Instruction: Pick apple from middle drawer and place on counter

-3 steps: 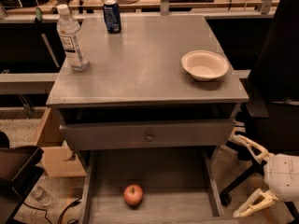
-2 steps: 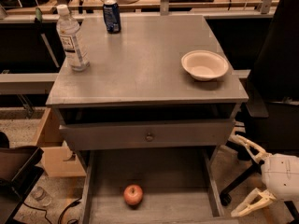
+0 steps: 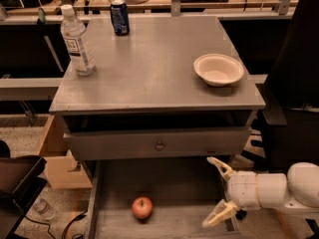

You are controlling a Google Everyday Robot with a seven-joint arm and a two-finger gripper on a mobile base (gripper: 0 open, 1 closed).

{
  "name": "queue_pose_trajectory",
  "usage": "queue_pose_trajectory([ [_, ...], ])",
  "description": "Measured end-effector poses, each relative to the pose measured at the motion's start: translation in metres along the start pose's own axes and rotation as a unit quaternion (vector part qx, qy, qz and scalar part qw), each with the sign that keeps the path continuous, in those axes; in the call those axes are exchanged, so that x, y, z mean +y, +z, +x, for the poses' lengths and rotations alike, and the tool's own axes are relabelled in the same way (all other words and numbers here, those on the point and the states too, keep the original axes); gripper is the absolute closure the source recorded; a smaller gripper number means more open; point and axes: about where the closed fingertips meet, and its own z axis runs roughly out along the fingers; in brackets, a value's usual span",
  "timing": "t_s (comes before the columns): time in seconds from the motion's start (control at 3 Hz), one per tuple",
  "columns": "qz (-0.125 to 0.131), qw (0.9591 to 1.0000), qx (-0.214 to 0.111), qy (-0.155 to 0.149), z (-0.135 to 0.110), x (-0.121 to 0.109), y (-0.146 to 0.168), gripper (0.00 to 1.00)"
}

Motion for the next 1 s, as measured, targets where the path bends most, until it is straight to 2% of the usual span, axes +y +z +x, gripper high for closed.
queue_pose_trajectory([
  [0.33, -0.012, 0.9994, -0.029, 0.016, 0.015, -0.008, 0.052, 0.0],
  [1.0, -0.022, 0.9954, -0.093, -0.011, 0.036, -0.005, 0.14, 0.0],
])
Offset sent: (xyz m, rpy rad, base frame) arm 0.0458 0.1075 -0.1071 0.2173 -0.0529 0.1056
